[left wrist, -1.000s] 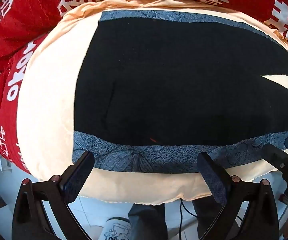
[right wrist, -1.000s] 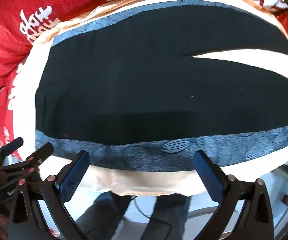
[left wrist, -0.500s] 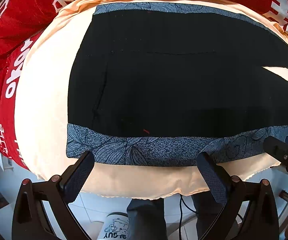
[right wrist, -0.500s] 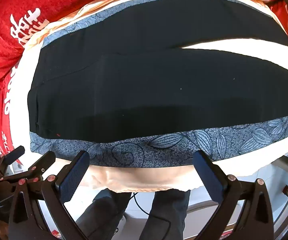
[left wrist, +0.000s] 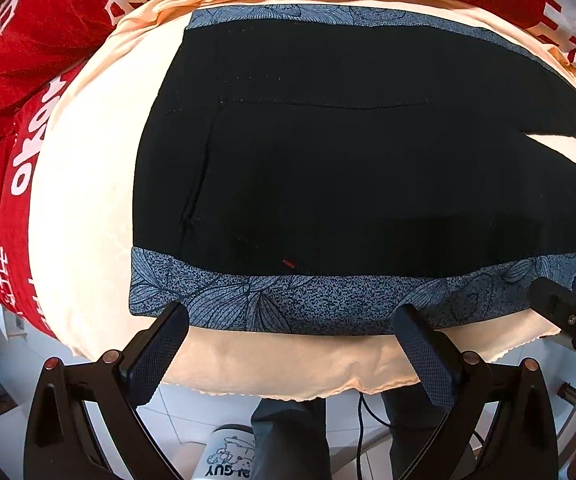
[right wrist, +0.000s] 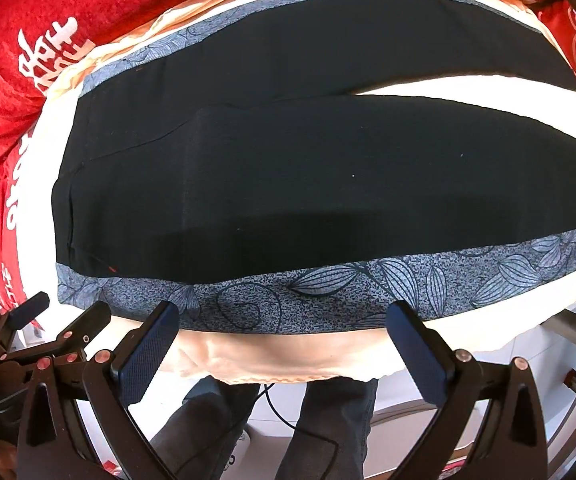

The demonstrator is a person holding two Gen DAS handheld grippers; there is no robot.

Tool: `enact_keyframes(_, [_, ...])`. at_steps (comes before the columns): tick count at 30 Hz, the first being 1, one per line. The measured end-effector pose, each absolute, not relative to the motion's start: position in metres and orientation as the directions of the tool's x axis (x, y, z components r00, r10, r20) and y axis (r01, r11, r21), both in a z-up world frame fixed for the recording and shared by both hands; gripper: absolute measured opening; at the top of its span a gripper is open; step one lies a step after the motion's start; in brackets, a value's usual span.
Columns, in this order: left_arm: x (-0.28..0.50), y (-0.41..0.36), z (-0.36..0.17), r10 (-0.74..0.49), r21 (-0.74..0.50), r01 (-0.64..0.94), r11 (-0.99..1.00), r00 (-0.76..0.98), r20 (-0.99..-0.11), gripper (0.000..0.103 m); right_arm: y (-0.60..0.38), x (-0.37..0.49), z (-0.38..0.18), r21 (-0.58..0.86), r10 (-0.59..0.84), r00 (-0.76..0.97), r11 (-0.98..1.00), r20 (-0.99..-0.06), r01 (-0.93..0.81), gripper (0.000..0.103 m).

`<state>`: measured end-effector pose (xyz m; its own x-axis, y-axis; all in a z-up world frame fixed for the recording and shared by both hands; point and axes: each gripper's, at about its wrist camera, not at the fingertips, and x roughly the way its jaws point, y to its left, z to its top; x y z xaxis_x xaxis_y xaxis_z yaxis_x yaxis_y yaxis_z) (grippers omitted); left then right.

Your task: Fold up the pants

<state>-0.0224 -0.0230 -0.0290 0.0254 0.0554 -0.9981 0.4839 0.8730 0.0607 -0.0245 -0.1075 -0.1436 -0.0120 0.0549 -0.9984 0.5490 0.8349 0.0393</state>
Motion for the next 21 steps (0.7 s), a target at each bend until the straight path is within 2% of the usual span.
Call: enact_keyframes(21, [-0.026,-0.027,-0.042,0.077,0.063,0.487,0.871,-0.010,-0.997,0.103,-0.114,-0.033,-0.147,0.045,0.060,-0.008,0.827,-0.998,0.561,0.103])
